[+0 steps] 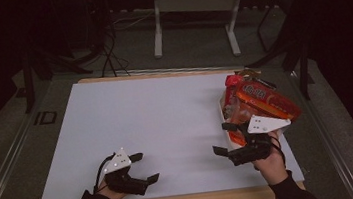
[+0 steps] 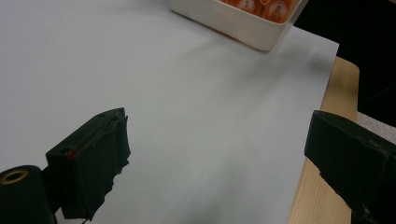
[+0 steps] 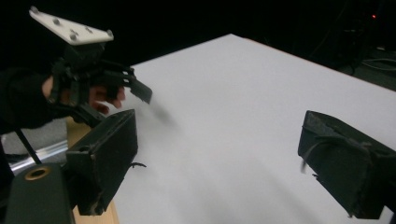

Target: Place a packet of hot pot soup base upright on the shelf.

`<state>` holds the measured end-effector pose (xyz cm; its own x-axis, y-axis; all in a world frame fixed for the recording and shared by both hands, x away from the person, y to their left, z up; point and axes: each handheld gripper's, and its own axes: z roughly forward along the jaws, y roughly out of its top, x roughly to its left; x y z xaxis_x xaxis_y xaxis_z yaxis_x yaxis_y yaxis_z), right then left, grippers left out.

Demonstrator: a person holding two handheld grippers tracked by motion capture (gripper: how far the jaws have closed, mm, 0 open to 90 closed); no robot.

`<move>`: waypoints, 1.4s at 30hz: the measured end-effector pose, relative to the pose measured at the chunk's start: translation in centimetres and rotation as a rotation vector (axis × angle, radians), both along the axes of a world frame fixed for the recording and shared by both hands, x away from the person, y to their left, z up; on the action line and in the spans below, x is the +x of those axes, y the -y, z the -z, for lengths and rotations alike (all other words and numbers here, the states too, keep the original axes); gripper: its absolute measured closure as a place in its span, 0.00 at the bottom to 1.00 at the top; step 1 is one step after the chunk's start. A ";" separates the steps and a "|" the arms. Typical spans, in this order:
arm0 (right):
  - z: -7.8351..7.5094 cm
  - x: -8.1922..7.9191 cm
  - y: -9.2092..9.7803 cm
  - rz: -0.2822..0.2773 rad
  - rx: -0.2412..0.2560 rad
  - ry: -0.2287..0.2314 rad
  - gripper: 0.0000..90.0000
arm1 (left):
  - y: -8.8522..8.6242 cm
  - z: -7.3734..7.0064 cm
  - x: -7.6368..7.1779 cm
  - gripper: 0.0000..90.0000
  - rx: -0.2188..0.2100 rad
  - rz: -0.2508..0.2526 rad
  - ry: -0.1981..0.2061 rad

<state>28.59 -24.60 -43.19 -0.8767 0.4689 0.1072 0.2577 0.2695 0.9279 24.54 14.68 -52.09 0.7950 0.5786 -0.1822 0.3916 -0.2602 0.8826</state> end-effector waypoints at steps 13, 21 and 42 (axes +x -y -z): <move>2.1 -1.6 1.4 0.030 -0.032 -0.015 0.13 | -0.2 -0.1 -0.2 0.07 -0.007 -0.004 0.007; 3.1 -2.1 2.4 0.050 -0.050 -0.032 0.13 | -0.1 0.0 -0.3 0.07 -0.003 -0.001 0.007; 4.0 -2.6 4.4 0.087 -0.054 -0.021 0.13 | -0.3 -0.2 -0.5 0.07 -0.012 0.005 0.031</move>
